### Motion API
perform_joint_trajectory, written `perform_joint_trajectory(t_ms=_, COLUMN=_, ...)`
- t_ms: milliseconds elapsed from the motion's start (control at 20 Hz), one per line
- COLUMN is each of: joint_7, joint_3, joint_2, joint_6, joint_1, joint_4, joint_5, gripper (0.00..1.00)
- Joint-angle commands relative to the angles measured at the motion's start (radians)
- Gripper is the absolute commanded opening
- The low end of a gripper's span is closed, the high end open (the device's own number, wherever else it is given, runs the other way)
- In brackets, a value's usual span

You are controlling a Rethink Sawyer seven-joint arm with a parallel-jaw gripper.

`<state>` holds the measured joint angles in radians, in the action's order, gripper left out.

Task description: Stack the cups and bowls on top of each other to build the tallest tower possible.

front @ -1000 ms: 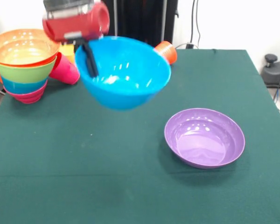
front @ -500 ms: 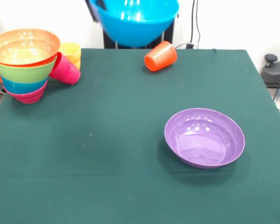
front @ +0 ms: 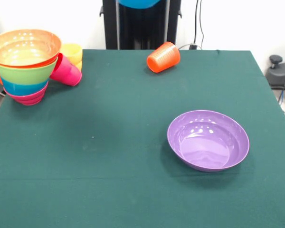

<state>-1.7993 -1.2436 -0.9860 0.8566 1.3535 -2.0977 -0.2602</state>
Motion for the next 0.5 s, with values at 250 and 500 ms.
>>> perform_joint_trajectory(t_ms=250, joint_7=0.402, joint_3=-0.050, joint_2=0.108, joint_6=0.183, joint_1=0.023, joint_4=-0.006, joint_5=-0.182, gripper=0.00)
perform_joint_trajectory(t_ms=500, joint_7=0.458, joint_3=-0.012, joint_2=0.159, joint_6=0.215, joint_1=0.041, joint_4=0.046, joint_5=-0.236, gripper=0.00)
